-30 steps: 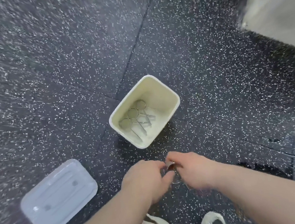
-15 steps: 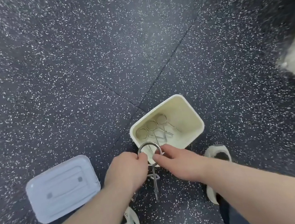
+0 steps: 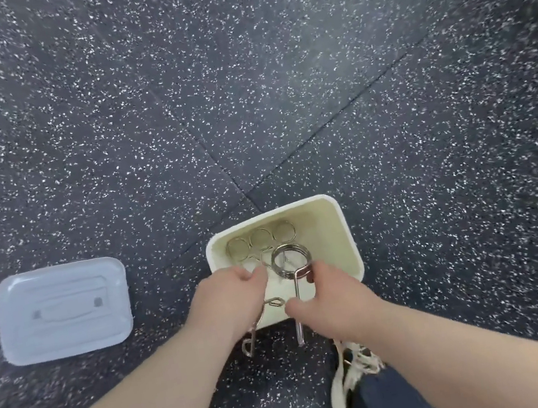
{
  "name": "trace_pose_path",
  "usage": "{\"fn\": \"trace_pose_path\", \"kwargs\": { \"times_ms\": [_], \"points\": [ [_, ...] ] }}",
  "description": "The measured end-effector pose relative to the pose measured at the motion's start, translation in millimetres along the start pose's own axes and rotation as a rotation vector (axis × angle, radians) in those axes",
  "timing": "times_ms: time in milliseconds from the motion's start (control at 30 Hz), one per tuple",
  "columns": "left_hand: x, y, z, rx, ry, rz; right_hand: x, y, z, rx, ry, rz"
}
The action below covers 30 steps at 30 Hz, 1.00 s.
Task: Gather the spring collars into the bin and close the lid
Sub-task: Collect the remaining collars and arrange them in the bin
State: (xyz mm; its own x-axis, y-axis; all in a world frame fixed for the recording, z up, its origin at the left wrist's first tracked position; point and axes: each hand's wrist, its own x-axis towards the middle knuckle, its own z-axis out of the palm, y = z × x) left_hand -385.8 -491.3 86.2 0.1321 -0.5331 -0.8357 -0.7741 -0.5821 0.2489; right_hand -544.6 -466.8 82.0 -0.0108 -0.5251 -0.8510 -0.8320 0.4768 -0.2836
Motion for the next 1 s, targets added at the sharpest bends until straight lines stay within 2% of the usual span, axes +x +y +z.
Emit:
{"fn": "trace_pose_path", "kwargs": {
  "times_ms": [100,333,533,667,867,1000],
  "points": [
    [11.2,-8.1,7.5,-0.059,0.025,-0.022,30.8,22.6,-2.7,0.015,0.061,0.116],
    [32.2,-29.8,29.1,-0.346,0.078,-0.027,108.0,46.6,17.4,-0.187,0.174,0.259],
    [52.3,-38.8,47.7,-0.463,0.082,-0.058,166.5,53.4,54.1,-0.311,0.301,0.175],
    [66.1,-43.0,57.5,-0.516,0.077,-0.069,185.3,63.5,68.8,-0.305,0.345,0.123],
    [77.7,-47.3,71.4,-0.595,0.038,-0.093,209.0,69.0,82.8,-0.389,0.339,0.121],
    [82.5,-50.9,71.1,-0.638,0.019,-0.100,209.5,72.9,94.7,-0.532,0.322,0.057]
  ]
}}
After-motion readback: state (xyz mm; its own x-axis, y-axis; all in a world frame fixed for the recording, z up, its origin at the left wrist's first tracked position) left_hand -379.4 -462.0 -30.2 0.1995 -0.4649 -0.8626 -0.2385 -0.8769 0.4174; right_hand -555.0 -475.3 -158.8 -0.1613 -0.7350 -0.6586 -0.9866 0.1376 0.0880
